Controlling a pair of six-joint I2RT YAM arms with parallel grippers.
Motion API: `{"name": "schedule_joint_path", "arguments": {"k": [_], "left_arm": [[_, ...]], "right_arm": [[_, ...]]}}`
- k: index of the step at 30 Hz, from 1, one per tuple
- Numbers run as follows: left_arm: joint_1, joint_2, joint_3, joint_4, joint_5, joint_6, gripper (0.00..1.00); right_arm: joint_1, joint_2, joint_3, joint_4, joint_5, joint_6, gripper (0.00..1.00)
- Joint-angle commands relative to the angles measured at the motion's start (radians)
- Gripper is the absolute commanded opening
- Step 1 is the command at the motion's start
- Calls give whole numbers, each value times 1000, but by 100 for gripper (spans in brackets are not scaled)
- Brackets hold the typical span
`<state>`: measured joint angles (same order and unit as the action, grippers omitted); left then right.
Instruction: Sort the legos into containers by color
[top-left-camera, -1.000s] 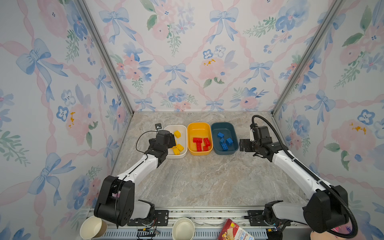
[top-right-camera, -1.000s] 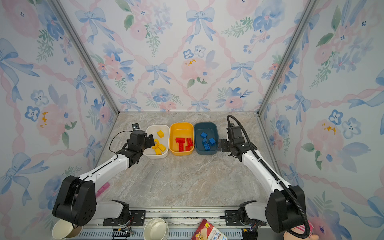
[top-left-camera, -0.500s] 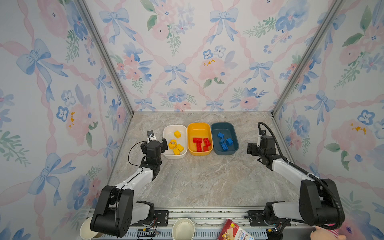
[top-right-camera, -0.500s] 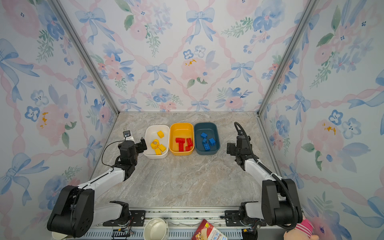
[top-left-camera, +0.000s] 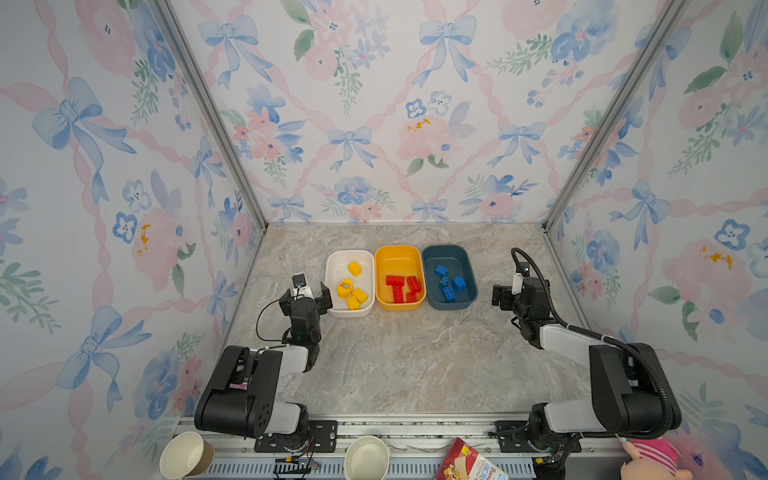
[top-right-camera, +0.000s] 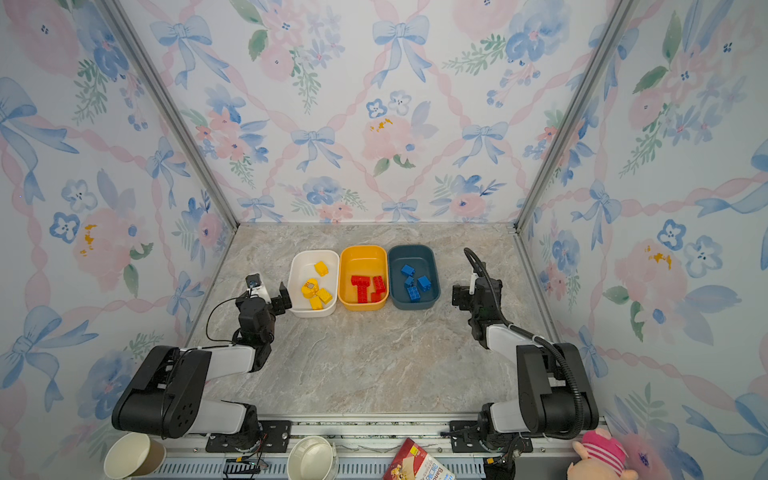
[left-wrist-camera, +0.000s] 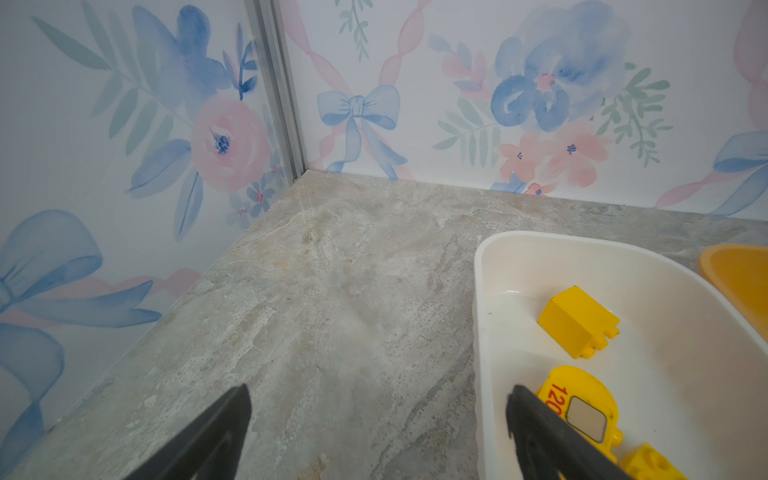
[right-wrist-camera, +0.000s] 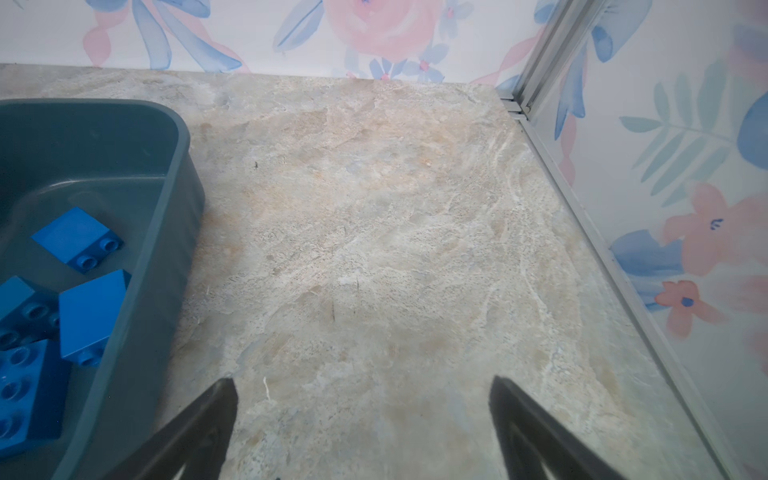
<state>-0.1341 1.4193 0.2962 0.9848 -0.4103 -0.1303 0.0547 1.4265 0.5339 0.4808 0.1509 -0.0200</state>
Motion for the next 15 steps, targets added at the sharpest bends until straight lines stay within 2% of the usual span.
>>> {"name": "schedule_joint_path", "arguments": {"k": [1,11,15], "left_arm": [[7,26,-17,107,12,19,98],[6,78,-28,167,15,20,98],[7,76,-29,166,15,20,98]], "right_arm": [[-9,-4,-25,66,-23,-9,97],[-10,-6,-49,123,-48,10,97],[-11,87,-107,336,-69,20,97]]}}
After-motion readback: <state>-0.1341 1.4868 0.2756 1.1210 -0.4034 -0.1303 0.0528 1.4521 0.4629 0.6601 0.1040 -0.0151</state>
